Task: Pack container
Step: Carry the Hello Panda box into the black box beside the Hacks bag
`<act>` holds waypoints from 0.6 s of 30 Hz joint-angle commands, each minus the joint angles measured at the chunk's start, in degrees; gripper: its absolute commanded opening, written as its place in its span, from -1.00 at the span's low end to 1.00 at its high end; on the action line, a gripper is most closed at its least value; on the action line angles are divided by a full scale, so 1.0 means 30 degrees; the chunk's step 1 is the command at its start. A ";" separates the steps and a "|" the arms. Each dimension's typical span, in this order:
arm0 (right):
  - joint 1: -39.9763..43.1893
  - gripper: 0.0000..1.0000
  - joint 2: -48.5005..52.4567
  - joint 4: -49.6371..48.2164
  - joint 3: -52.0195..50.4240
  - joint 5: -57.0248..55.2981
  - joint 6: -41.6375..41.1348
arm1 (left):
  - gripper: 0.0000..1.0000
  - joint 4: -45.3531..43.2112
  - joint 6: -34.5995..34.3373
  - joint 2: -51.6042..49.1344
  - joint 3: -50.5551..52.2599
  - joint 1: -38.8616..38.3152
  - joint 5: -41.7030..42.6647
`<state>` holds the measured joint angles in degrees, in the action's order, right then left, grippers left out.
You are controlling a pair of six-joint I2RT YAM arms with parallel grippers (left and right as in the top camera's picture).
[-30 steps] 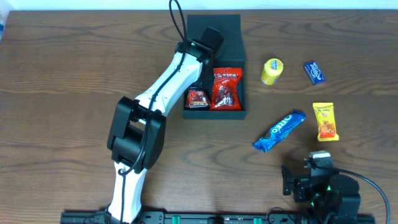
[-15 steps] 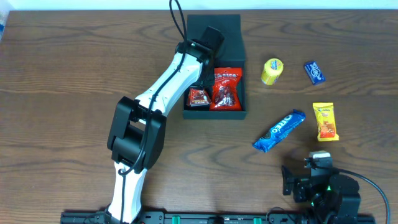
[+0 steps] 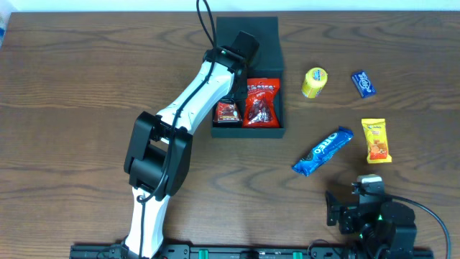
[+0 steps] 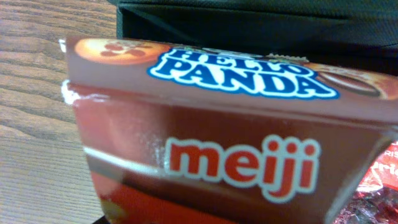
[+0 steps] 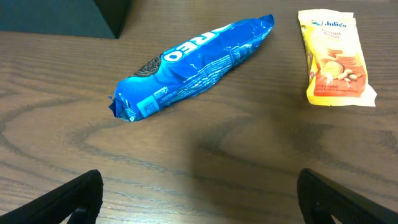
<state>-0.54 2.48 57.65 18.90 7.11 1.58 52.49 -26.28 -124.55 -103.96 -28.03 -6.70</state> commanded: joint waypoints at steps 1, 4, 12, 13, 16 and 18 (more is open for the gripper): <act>0.0117 0.98 -0.0117 0.0066 -0.0117 0.0146 0.0211 | -0.17 0.0044 0.0182 -0.0270 0.0138 -0.0066 -0.0452; 0.0117 0.98 -0.0117 0.0066 -0.0117 0.0146 0.0211 | -0.09 0.0044 0.0182 -0.0270 0.0138 -0.0102 -0.0452; 0.0117 0.99 -0.0117 0.0066 -0.0117 0.0146 0.0211 | 0.18 0.0051 0.0182 -0.0270 0.0138 -0.0168 -0.0393; 0.0117 0.98 -0.0117 0.0066 -0.0117 0.0146 0.0211 | 0.19 0.0058 0.0182 -0.0270 0.0138 -0.0168 -0.0401; 0.0117 0.98 -0.0117 0.0066 -0.0117 0.0146 0.0211 | 0.57 0.0058 0.0189 -0.0262 0.0124 -0.0168 -0.0474; 0.0117 0.99 -0.0117 0.0066 -0.0117 0.0146 0.0211 | 0.79 0.0102 0.0204 -0.0102 0.0087 -0.0168 -0.0466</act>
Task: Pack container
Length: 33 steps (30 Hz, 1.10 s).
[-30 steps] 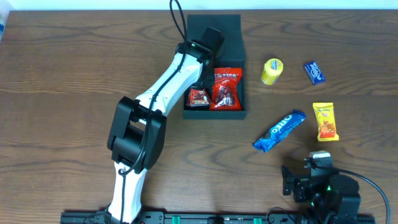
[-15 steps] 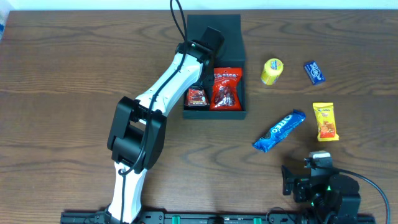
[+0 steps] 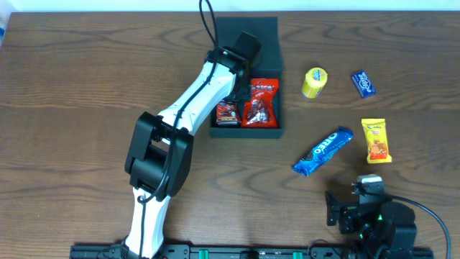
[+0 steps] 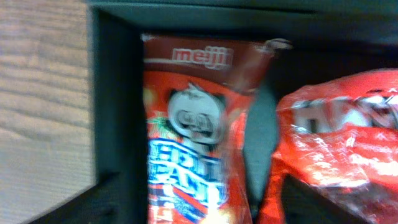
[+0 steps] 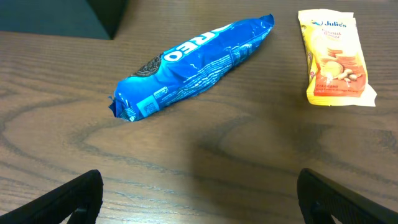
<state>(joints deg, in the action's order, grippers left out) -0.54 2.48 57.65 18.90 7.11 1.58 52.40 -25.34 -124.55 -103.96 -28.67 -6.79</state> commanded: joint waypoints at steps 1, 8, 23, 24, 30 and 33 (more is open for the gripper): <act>0.0117 0.98 -0.0117 0.0066 -0.0117 0.0146 0.0211 | 0.85 0.0204 -0.0109 0.0044 0.0080 0.0044 -0.0437; 0.0117 0.99 -0.0117 0.0066 -0.0117 0.0146 0.0211 | 0.90 0.1151 0.0029 0.2688 0.0073 -0.0277 -0.1661; 0.0117 0.99 -0.0117 0.0066 -0.0117 0.0146 0.0211 | 0.91 0.3432 0.1399 1.1621 0.2579 -0.1581 -0.4852; 0.0117 0.98 -0.0117 0.0066 -0.0117 0.0146 0.0211 | 0.90 0.3279 0.1399 1.2422 0.3453 -0.1647 -0.4940; 0.0117 0.98 -0.0117 0.0066 -0.0117 0.0146 0.0211 | 0.90 0.2412 0.1384 1.8039 0.9530 -0.1712 -0.4707; 0.0117 0.98 -0.0117 0.0066 -0.0117 0.0146 0.0211 | 0.91 0.2310 0.1384 2.0946 1.2371 -0.1712 -0.4014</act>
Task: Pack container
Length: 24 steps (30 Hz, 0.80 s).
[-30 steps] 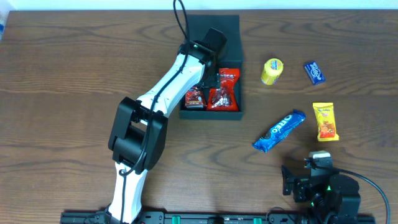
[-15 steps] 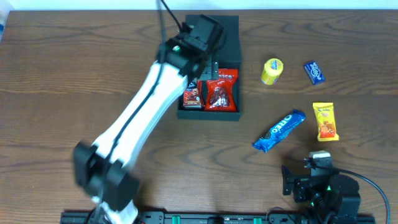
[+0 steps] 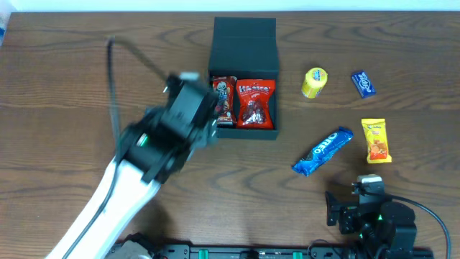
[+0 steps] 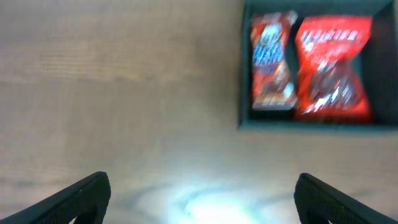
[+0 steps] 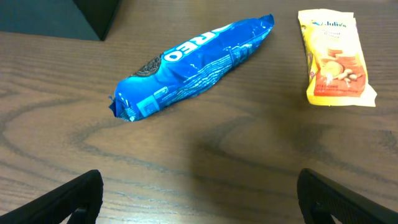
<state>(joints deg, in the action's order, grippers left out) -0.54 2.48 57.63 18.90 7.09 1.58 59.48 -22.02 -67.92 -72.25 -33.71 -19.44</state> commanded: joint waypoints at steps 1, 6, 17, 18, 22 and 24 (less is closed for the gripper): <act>0.0117 0.98 -0.0117 0.0073 -0.0117 0.0153 0.0211 | 0.90 -0.0073 0.0277 0.2965 0.2616 -0.0029 0.0495; 0.0117 0.98 -0.0117 0.0073 -0.0117 0.0153 0.0211 | 0.90 -0.0860 0.0277 0.7380 0.6521 -0.0022 0.1209; 0.0117 0.99 -0.0117 0.0073 -0.0117 0.0153 0.0211 | 0.91 -0.0991 -0.1224 1.2582 1.0440 0.0350 -0.0342; 0.0117 0.99 -0.0117 0.0073 -0.0117 0.0153 0.0211 | 0.91 -0.0772 -0.1224 1.2670 1.0484 0.0393 -0.0495; 0.0117 0.99 -0.0117 0.0073 -0.0117 0.0153 0.0211 | 0.90 -0.0299 -0.1246 1.2968 1.0571 0.0415 -0.0605; 0.0117 0.98 -0.0117 0.0073 -0.0117 0.0153 0.0211 | 0.91 -0.0255 -0.1224 1.3216 1.0630 0.0415 -0.0576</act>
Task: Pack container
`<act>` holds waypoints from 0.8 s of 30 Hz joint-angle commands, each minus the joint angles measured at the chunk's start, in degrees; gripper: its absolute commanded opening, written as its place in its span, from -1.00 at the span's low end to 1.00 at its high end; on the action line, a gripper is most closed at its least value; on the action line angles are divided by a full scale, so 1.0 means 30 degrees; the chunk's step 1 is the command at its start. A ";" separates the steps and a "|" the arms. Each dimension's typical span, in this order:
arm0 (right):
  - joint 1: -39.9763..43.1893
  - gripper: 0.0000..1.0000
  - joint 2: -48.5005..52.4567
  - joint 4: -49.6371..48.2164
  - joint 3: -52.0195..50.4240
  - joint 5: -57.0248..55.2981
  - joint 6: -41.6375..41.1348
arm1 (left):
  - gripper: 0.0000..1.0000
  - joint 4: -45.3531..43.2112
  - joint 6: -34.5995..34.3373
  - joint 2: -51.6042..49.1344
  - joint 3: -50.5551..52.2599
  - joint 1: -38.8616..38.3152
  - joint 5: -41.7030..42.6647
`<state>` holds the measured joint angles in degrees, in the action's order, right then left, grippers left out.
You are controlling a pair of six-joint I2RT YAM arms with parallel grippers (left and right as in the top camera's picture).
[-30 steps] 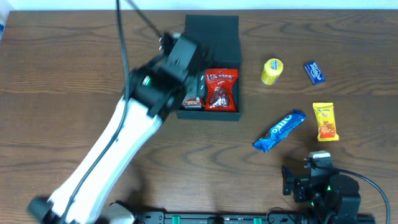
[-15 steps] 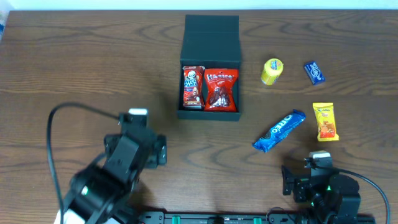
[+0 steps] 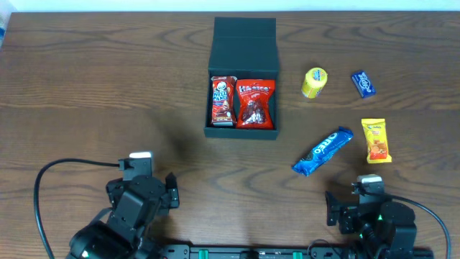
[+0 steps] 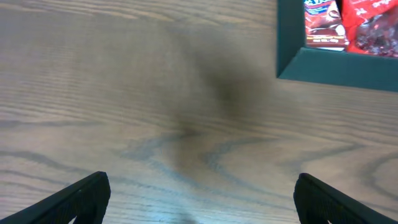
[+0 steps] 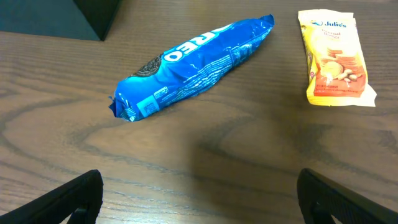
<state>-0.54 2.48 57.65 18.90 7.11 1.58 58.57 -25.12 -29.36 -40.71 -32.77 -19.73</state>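
The black box (image 3: 241, 134) stands open at the table's middle back, its lid folded away behind it. Inside lie a Hello Panda pack (image 3: 223, 101) on the left and a red candy bag (image 3: 255, 104) on the right. My left gripper (image 4: 199, 196) is open and empty over bare wood, well in front of the box, whose near corner (image 4: 323, 65) shows at the top right of its view. My right gripper (image 5: 199, 196) is open and empty too, low at the front right, with a blue Oreo pack (image 5: 193, 65) just ahead of it.
A yellow Julie's pack (image 3: 376, 140) lies right of the Oreo pack (image 3: 323, 151). A yellow round tub (image 3: 314, 83) and a small blue bar (image 3: 364, 83) sit right of the box. Both arms are folded at the table's front edge.
My left arm has drawn back from beside the box's left wall to the front left edge of the table. The box, its contents and the right arm are unchanged.
At first my left gripper was over the box with the Hello Panda pack close against its camera. Then the pack lay in the box's left side beside the red bag. Later the gripper was open, left of the box, and now it sits folded at the front.
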 commanded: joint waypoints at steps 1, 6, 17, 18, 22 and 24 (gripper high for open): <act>0.0117 0.98 -0.0117 0.0066 -0.0117 0.0146 0.0211 | 0.90 0.0051 -0.0087 0.0517 0.0168 0.0102 -0.0532; 0.0117 0.99 -0.0117 0.0066 -0.0117 0.0146 0.0211 | 0.90 -0.0284 0.1399 0.1552 0.0466 0.0211 -0.0488; 0.0117 0.98 -0.0117 0.0066 -0.0117 0.0146 0.0211 | 0.90 -0.0634 0.3300 0.1989 0.0532 0.0393 -0.0481; 0.0117 0.99 -0.0117 0.0066 -0.0117 0.0146 0.0211 | 0.90 -0.0612 0.3300 0.1989 0.0532 0.0393 -0.0474; 0.0117 0.99 -0.0117 0.0066 -0.0117 0.0146 0.0211 | 0.90 -0.0605 0.3300 0.1989 0.0532 0.0393 -0.0474; 0.0117 0.99 -0.0117 0.0066 -0.0117 0.0146 0.0211 | 0.90 -0.0597 0.3300 0.1989 0.0532 0.0393 -0.0474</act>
<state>-0.54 2.48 57.65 18.90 7.11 1.58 56.58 -16.21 -23.73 -39.66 -31.92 -19.94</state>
